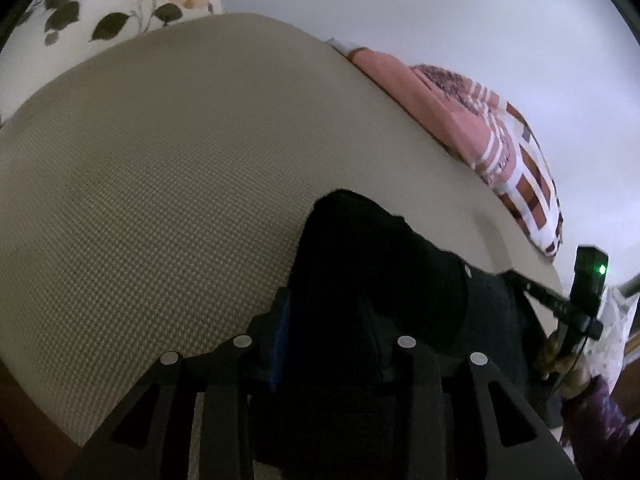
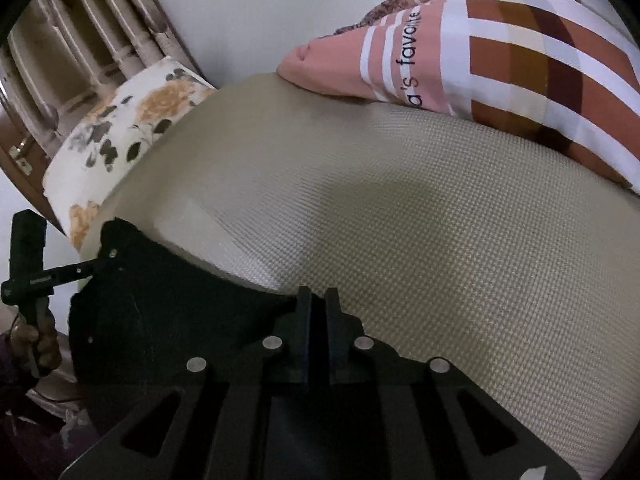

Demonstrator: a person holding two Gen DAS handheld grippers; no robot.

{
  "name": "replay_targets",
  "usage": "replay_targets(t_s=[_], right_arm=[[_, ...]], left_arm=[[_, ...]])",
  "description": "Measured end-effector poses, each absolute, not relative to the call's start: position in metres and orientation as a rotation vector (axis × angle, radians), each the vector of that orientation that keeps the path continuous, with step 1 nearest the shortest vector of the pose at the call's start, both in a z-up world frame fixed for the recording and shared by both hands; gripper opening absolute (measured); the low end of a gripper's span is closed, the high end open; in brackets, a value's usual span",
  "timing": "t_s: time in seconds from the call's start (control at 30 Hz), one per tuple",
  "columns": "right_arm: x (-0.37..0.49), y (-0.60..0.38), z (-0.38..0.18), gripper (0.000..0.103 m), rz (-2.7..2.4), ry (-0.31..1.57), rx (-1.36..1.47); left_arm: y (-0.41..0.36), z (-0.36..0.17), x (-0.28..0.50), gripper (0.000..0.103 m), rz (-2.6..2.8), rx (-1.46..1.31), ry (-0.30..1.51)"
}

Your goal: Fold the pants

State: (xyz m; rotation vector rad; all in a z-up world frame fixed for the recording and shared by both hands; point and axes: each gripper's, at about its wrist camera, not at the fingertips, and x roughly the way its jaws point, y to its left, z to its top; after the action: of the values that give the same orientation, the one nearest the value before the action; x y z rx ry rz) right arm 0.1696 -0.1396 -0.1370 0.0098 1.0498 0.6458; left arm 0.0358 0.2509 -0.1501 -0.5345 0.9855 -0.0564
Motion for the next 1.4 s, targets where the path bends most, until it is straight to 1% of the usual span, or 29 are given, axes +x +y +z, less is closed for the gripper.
replay_targets(t_s=[0.1,0.17,0.2,0.27,0.3,0.37,0.53,0.6,0.63,0.67,0.73,0.83,0.87,0.93,0.97,1.0,1.03,1.1,1.17,1.23,1.3,1.4], right_arm=[[0.171,-0.140,-0.139,0.006,0.644,1.055,0.012],[0.171,-0.138,-0.139,0.009,0.633,1.049,-0.003],[0.169,-0.137,-0.139,0.009,0.622,1.045,-0.010],[0.170,-0.137,-0.139,0.010,0.614,1.044,-0.011],[0.171,-0.138,-0.140,0.013,0.607,1.048,-0.002],[0.172,-0.140,-0.141,0.015,0.599,1.052,0.010],[0.172,-0.142,-0.142,0.017,0.586,1.046,0.024],[0.172,-0.141,-0.142,0.017,0.581,1.042,0.022],[0.172,-0.141,-0.142,0.018,0.577,1.038,0.023],[0.172,-0.141,-0.141,0.022,0.567,1.033,0.020],[0.172,-0.142,-0.141,0.022,0.559,1.032,0.023],[0.174,-0.144,-0.141,0.024,0.559,1.032,0.038],[0.175,-0.144,-0.141,0.028,0.554,1.029,0.040],[0.177,-0.148,-0.141,0.032,0.555,1.030,0.065],[0.179,-0.151,-0.141,0.037,0.554,1.033,0.085],[0.181,-0.156,-0.141,0.046,0.555,1.036,0.116],[0.182,-0.165,-0.140,0.050,0.547,1.038,0.162],[0.180,-0.195,-0.132,0.052,0.491,1.006,0.306],[0.166,-0.236,-0.119,0.052,0.482,0.920,0.509],[0.125,-0.293,-0.099,0.052,0.467,0.788,0.701],[0.082,-0.332,-0.084,0.052,0.429,0.725,0.733],[-0.012,-0.402,-0.072,0.053,0.298,0.687,0.738]], left_arm=[[0.251,-0.150,0.035,0.043,-0.031,-0.501,0.983],[0.253,-0.150,0.036,0.044,-0.014,-0.491,0.984],[0.255,-0.150,0.037,0.047,-0.010,-0.488,0.986],[0.256,-0.150,0.039,0.051,-0.006,-0.472,0.993],[0.257,-0.148,0.039,0.051,-0.002,-0.466,0.993],[0.259,-0.139,0.036,0.051,0.010,-0.464,0.976],[0.268,-0.112,0.017,0.051,0.013,-0.533,0.906],[0.262,-0.108,0.006,0.051,-0.041,-0.563,0.910],[0.256,-0.107,0.002,0.051,-0.069,-0.550,0.917],[0.248,-0.107,-0.002,0.051,-0.093,-0.523,0.927],[0.228,-0.112,-0.010,0.051,-0.110,-0.446,0.971],[0.206,-0.123,-0.017,0.051,-0.121,-0.341,0.981],[0.200,-0.128,-0.016,0.051,-0.117,-0.295,0.990],[0.195,-0.135,-0.014,0.051,-0.105,-0.213,0.964],[0.194,-0.139,-0.013,0.053,-0.070,-0.168,0.958],[0.196,-0.144,-0.013,0.055,-0.068,-0.183,0.973],[0.203,-0.146,-0.013,0.056,-0.073,-0.233,0.970],[0.213,-0.147,-0.014,0.056,-0.061,-0.283,0.969],[0.217,-0.145,-0.015,0.056,-0.041,-0.284,0.968],[0.221,-0.142,-0.016,0.056,-0.030,-0.302,0.967],[0.223,-0.135,-0.017,0.056,-0.013,-0.333,0.950],[0.222,-0.112,-0.020,0.056,-0.012,-0.347,0.882]])
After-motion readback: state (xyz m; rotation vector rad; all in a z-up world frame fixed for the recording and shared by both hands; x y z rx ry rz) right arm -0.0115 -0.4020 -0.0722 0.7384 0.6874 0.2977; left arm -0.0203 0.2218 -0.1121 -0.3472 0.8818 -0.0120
